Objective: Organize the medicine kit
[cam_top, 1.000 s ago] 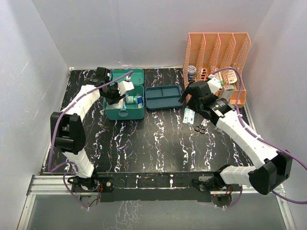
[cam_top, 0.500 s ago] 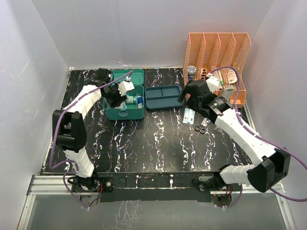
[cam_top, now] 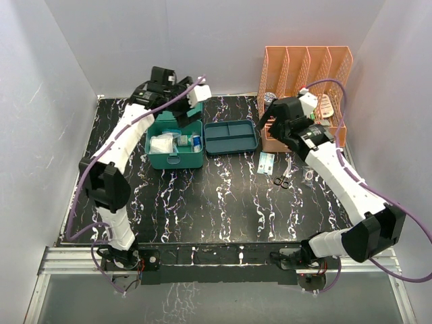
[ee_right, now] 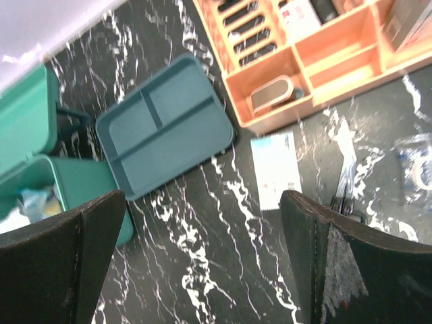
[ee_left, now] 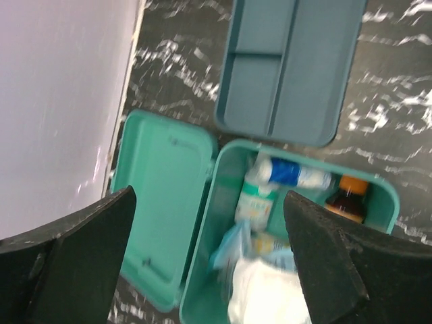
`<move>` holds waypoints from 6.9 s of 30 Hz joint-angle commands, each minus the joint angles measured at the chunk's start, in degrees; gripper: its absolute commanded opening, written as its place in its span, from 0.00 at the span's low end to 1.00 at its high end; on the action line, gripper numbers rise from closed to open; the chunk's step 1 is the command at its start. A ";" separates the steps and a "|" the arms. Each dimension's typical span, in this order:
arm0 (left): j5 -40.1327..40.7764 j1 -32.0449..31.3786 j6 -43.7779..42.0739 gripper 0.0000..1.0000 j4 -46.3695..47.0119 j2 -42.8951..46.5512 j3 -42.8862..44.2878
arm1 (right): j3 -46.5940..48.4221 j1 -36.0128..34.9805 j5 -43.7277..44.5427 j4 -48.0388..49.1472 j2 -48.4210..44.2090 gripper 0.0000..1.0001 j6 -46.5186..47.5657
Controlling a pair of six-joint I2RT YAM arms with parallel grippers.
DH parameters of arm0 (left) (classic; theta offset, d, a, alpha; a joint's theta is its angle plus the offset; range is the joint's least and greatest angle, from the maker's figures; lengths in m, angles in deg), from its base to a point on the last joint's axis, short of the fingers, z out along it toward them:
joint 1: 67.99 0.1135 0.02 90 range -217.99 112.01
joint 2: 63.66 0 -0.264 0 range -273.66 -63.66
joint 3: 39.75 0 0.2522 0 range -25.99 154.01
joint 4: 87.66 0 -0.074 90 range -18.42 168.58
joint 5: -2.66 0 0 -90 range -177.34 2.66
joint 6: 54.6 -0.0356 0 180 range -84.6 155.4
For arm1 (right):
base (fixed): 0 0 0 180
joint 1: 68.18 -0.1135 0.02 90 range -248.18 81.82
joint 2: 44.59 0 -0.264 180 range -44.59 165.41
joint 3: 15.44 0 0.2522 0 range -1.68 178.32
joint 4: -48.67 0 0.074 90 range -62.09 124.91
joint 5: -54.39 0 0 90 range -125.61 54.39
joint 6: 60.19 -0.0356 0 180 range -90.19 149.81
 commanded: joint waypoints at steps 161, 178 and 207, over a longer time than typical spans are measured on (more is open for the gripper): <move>4.63 -23.60 8.63 0.00 20.52 10.06 -52.58 | -2.54 -0.05 1.34 -5.53 14.55 0.98 13.09; 2.64 -23.66 9.30 0.81 13.26 15.73 -47.20 | -9.11 -0.13 -3.14 6.16 16.38 0.88 21.75; 8.68 -23.66 19.09 0.86 10.60 23.66 -35.75 | -15.34 0.01 -4.82 17.88 22.13 0.65 21.14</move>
